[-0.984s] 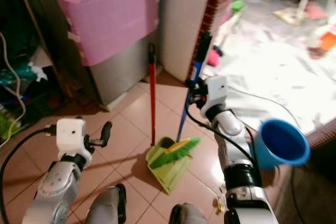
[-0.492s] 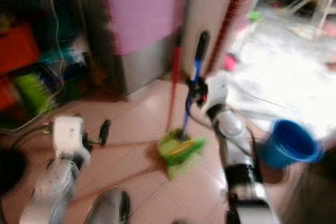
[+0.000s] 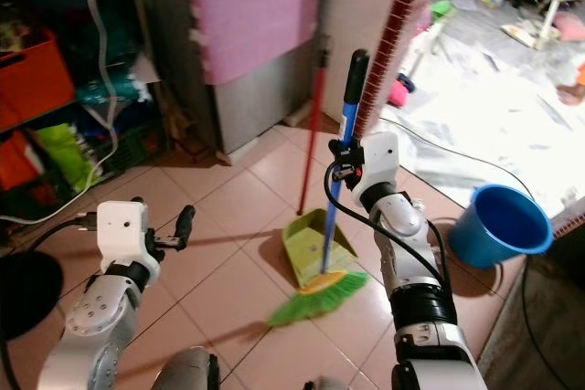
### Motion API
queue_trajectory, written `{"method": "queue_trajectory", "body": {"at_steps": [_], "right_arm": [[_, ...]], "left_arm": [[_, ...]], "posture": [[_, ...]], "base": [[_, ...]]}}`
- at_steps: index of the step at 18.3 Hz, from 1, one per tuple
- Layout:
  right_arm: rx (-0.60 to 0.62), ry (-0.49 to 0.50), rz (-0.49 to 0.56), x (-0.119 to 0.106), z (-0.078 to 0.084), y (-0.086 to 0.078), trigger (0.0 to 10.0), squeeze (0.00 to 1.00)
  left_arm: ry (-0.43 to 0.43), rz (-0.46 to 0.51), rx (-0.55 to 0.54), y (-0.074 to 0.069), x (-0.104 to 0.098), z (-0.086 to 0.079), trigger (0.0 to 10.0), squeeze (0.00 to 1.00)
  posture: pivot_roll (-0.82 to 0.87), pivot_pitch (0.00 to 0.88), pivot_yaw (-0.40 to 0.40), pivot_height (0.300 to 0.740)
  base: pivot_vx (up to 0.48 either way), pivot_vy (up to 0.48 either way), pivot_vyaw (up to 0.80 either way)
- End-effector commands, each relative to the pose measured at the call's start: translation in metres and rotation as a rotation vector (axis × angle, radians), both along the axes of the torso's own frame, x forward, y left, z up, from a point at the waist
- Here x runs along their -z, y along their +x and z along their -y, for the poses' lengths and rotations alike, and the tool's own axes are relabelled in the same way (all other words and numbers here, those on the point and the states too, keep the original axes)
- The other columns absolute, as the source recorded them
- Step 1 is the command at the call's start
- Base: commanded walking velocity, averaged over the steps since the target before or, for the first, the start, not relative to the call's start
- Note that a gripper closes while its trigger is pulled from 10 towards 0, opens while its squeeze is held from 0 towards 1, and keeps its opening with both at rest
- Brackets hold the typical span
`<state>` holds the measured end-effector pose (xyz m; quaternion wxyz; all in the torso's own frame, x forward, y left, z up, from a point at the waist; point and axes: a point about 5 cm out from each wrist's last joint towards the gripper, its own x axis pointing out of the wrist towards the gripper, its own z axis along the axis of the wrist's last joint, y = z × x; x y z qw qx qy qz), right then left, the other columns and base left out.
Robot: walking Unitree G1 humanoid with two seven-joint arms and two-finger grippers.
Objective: Sweep floor
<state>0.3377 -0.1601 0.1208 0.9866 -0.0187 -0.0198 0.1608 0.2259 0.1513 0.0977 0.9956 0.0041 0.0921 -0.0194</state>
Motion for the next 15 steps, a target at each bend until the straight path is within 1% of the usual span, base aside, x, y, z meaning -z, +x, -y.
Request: {"method": "queue_trajectory", "body": {"at_steps": [1, 5, 7, 8, 12, 14, 15], "right_arm": [[-0.001, 0.001, 0.091, -0.020, 0.001, 0.005, 0.0, 0.00], [-0.027, 0.014, 0.093, -0.022, -0.002, 0.006, 0.0, 0.00], [-0.036, 0.018, 0.091, -0.021, -0.003, 0.006, 0.0, 0.00], [-0.047, 0.021, 0.088, -0.020, -0.004, 0.005, 0.0, 0.00], [-0.173, 0.032, 0.053, -0.018, -0.014, 0.003, 0.0, 0.00], [-0.196, 0.012, 0.062, -0.019, -0.015, 0.003, 0.0, 0.00], [-0.205, 0.006, 0.062, -0.019, -0.016, 0.003, 0.0, 0.00]], "left_arm": [[0.002, -0.009, -0.007, -0.002, 0.002, 0.000, 10.0, 0.00], [-0.005, -0.019, 0.000, -0.003, 0.003, 0.003, 10.0, 0.00], [0.000, -0.034, -0.002, -0.003, 0.005, 0.003, 10.0, 0.00], [0.003, -0.026, 0.001, -0.003, 0.004, 0.002, 10.0, 0.00], [0.007, -0.030, 0.008, -0.001, 0.004, 0.004, 10.0, 0.00], [0.000, -0.023, 0.010, 0.000, 0.004, 0.004, 10.0, 0.00], [0.009, -0.007, 0.030, 0.001, 0.002, 0.005, 10.0, 0.00]], "posture": [[0.09, 0.072, -0.077, 0.740], [0.09, 0.074, -0.075, 0.740], [0.09, 0.078, -0.073, 0.740], [0.09, 0.078, -0.073, 0.740], [0.09, 0.079, -0.071, 0.740], [0.09, 0.078, -0.073, 0.740], [0.09, 0.078, -0.075, 0.740]], "base": [[0.000, 0.480, 0.00], [0.000, 0.480, 0.00], [0.000, 0.480, 0.00], [0.000, 0.480, 0.00], [0.000, 0.480, 0.00], [0.000, 0.480, 0.00], [0.000, 0.000, 0.00]]}}
